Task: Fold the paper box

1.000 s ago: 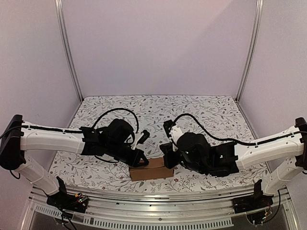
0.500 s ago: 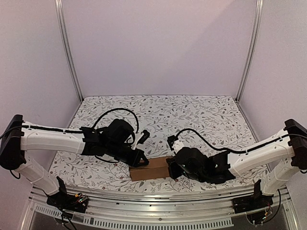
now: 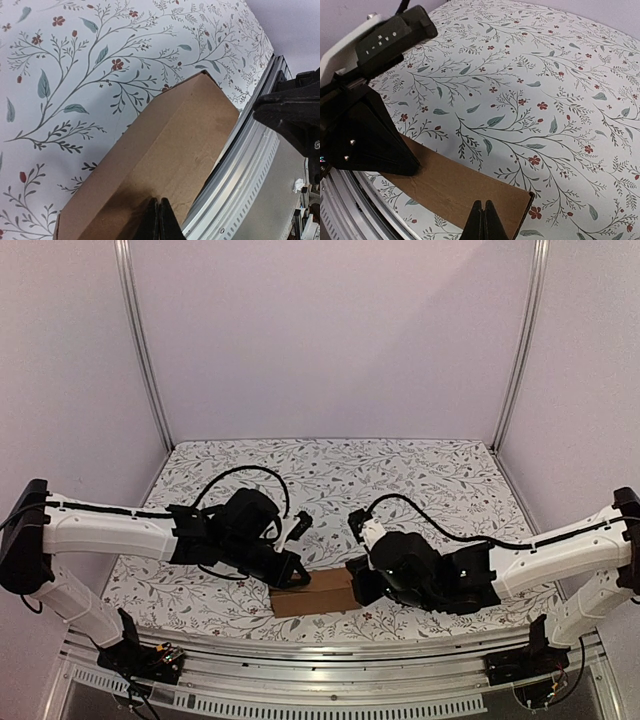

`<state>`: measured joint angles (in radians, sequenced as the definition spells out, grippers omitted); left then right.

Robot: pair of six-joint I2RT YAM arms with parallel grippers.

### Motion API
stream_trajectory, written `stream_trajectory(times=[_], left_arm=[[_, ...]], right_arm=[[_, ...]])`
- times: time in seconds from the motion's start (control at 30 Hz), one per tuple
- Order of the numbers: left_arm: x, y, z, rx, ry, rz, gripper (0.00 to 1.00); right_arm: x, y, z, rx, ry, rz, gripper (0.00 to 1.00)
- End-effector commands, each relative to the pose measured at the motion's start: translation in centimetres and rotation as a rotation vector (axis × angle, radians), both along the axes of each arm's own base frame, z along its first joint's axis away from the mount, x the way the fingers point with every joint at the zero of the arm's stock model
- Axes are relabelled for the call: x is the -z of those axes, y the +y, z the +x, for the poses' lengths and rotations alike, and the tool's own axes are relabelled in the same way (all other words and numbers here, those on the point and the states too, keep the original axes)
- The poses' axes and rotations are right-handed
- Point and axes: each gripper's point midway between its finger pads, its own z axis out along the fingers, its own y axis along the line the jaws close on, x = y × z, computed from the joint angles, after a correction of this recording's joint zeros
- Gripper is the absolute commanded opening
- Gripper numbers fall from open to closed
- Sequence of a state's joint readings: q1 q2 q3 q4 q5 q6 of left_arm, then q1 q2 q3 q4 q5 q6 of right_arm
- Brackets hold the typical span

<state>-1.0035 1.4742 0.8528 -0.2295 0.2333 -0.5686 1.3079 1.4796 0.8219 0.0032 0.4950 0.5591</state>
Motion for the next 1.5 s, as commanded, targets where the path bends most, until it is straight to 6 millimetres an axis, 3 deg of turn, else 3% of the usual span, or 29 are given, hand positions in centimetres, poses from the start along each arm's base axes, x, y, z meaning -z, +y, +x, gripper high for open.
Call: stream_trajectory(times=[0.0, 0.2, 0.47, 0.63, 0.83, 1.0, 1.2, 1.47], left_arm=[[2.9, 1.6, -1.1, 0.01, 0.045, 0.112, 0.03], [2.5, 1.4, -1.1, 0.013, 0.041, 0.101, 0.03], [1.5, 1.2, -1.0, 0.013, 0.025, 0.087, 0.03], [0.5, 1.2, -0.7, 0.009, 0.002, 0.076, 0.01], [-4.2, 1.7, 0.1, -0.017, -0.101, 0.015, 0.04], [-5.7, 3.1, 0.4, -0.039, -0.137, 0.053, 0.04], [-3.9, 4.6, -0.2, -0.087, -0.093, 0.077, 0.04], [1.5, 6.2, -2.7, -0.122, 0.057, 0.088, 0.03]], right_arm=[[-2.6, 1.2, 0.2, -0.036, -0.031, 0.015, 0.0], [0.0, 2.8, 0.2, -0.055, 0.013, -0.02, 0.0], [5.2, 2.3, -0.5, -0.05, 0.093, -0.109, 0.0], [6.3, 1.1, -0.9, -0.044, 0.119, -0.142, 0.0], [7.1, 0.1, -1.2, -0.037, 0.132, -0.183, 0.0], [7.1, 0.3, -1.1, -0.037, 0.136, -0.18, 0.0], [7.1, 0.3, -1.1, -0.039, 0.135, -0.18, 0.0], [7.5, 0.3, -1.1, -0.039, 0.139, -0.189, 0.0]])
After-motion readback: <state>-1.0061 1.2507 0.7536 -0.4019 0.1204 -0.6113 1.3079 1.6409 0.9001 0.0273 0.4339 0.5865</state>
